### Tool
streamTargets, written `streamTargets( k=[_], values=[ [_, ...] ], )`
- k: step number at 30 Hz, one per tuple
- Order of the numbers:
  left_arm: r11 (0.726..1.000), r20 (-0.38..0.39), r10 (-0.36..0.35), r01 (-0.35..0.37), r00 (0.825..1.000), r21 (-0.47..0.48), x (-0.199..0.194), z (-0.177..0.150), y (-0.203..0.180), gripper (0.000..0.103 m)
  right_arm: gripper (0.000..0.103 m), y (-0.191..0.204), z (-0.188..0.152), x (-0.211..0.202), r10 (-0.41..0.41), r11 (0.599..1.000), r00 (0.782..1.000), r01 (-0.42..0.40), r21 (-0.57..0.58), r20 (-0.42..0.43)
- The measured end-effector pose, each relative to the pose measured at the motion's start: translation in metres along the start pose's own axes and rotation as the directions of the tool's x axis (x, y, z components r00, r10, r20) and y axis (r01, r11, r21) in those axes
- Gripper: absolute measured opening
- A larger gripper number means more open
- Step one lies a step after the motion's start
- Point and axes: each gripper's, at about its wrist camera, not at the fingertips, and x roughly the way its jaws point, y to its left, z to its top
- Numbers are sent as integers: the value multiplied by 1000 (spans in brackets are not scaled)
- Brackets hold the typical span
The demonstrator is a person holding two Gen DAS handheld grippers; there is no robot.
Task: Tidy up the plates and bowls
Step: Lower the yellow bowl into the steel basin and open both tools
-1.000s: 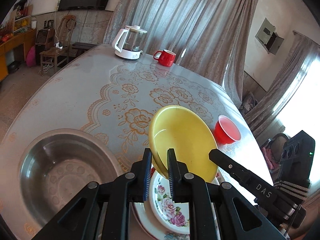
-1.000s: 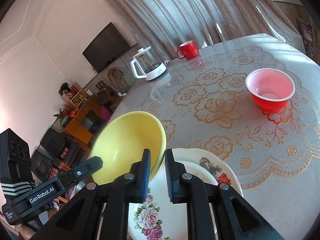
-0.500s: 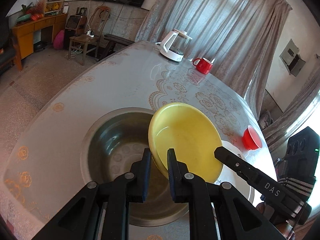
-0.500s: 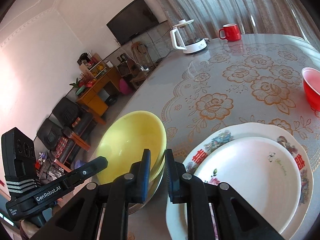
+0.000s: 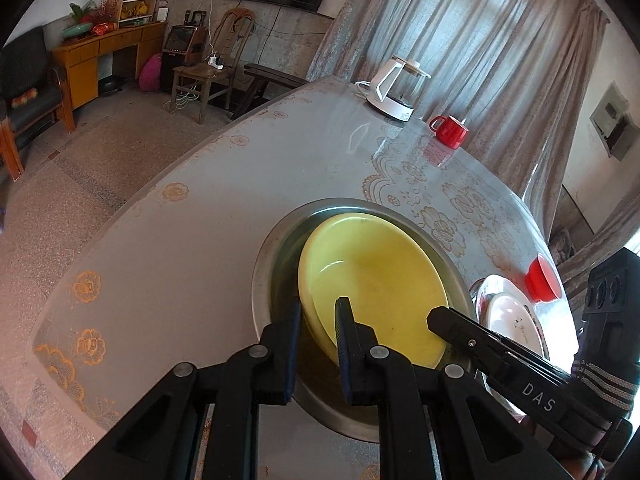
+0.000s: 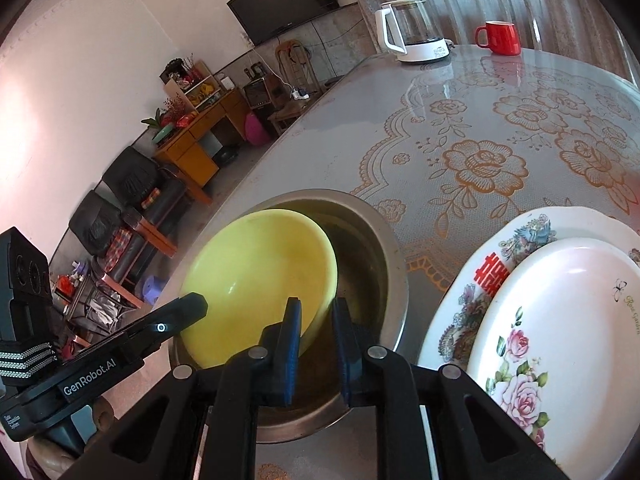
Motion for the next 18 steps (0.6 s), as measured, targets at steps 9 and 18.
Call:
streamTargets(
  k=[9, 18],
  values=[
    [995, 42, 21, -25, 999, 92, -6, -8, -13, 37, 18, 6, -4, -5, -25, 999, 1000, 25, -24, 7],
    [988, 84, 35, -47, 996, 146, -8, -12, -18, 48, 23, 11, -9, -10, -56, 997, 998, 58, -60, 36]
  ],
)
